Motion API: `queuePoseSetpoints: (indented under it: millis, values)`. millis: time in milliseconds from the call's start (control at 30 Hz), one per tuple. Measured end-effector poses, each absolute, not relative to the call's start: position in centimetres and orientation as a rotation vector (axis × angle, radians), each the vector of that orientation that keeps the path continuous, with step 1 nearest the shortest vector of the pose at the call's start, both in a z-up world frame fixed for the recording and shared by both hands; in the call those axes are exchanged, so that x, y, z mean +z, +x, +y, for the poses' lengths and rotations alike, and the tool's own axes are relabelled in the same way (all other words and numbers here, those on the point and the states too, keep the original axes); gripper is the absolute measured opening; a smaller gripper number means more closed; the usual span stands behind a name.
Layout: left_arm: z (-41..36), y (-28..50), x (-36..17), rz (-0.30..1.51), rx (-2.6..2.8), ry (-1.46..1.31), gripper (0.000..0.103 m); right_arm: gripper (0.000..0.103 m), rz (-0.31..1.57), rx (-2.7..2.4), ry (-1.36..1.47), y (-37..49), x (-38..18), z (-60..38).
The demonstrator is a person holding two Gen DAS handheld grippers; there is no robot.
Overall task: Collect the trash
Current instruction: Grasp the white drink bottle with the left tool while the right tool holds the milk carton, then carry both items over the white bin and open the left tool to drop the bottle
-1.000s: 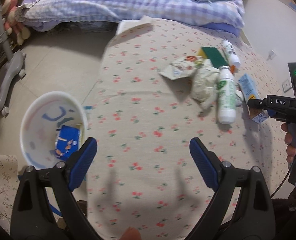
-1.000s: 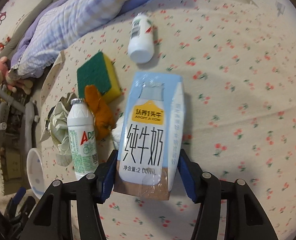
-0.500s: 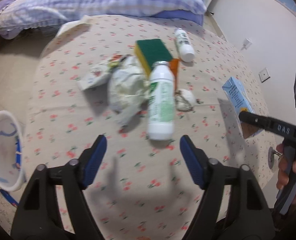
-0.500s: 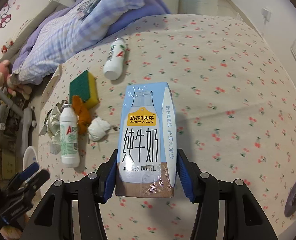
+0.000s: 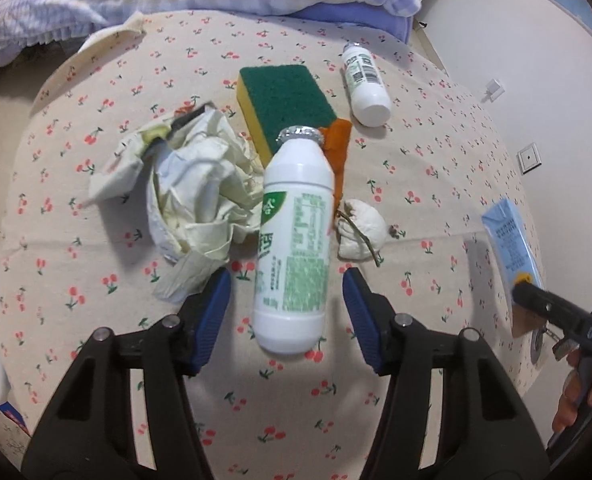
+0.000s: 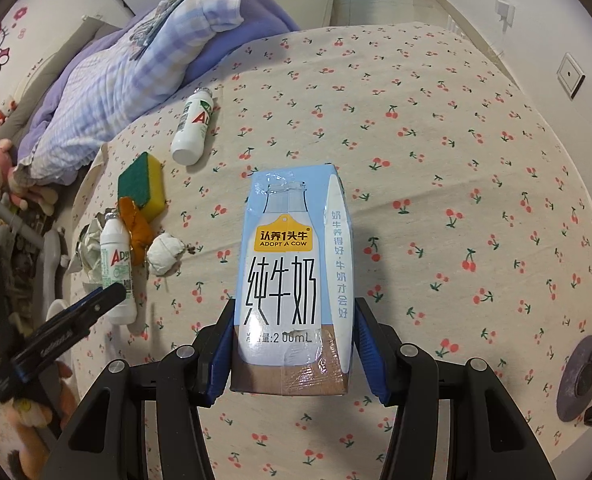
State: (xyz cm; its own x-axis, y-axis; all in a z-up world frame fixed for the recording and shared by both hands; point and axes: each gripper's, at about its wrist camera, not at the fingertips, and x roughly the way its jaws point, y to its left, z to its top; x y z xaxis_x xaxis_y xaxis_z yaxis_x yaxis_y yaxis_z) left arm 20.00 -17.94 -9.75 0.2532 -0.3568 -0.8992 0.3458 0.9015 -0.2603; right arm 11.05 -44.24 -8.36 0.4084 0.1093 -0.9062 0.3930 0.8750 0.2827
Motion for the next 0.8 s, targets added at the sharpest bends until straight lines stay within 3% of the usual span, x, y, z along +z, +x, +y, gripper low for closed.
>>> queuePoseSetpoints:
  millis: [133, 800]
  values:
    - [-17.9, 20.4, -10.6, 1.253, -0.479, -0.036, 0.043, 0.055, 1.158, -0.194, 0.498, 10.9, -8.6, -44.5]
    - [-15.8, 16.2, -5.9, 1.177, -0.560, -0.005, 0.040, 0.055, 1.066, -0.148, 0.508, 10.0, -5.6, -42.7]
